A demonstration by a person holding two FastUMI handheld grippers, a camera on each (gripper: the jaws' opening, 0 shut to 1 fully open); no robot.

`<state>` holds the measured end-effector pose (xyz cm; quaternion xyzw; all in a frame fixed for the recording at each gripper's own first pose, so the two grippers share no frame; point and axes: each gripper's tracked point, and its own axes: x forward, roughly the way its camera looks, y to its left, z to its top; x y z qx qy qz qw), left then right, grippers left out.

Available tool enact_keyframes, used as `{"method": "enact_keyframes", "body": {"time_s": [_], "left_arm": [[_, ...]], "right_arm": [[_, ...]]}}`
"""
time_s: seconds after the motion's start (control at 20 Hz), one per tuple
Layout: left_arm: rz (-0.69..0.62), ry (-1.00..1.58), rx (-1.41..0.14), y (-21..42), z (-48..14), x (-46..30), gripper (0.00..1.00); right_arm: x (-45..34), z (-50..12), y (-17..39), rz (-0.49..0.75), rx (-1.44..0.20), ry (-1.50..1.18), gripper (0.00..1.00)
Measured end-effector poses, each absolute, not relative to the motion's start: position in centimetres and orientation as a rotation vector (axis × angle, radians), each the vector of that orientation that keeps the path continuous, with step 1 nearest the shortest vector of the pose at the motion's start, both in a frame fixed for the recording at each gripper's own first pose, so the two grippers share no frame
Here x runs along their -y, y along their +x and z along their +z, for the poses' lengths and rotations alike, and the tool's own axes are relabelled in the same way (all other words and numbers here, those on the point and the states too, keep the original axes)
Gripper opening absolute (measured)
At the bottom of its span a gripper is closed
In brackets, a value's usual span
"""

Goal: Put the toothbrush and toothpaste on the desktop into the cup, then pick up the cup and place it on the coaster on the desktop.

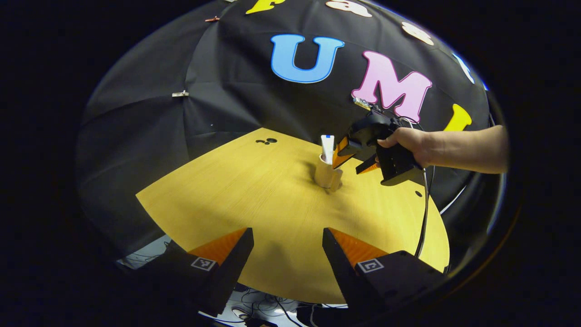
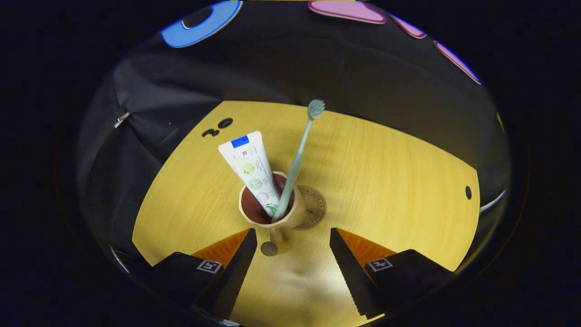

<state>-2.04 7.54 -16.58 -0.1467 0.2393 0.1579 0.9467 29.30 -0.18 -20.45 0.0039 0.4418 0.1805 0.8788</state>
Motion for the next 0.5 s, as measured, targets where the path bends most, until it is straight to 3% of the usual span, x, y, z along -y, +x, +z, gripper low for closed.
{"method": "enact_keyframes", "body": {"time_s": [0.5], "left_arm": [[0.205, -0.175, -0.343, 0.9, -9.6, -4.2, 0.97]], "right_arm": [[8.2, -7.7, 21.8, 0.346, -0.468, 0.088, 0.98]]}}
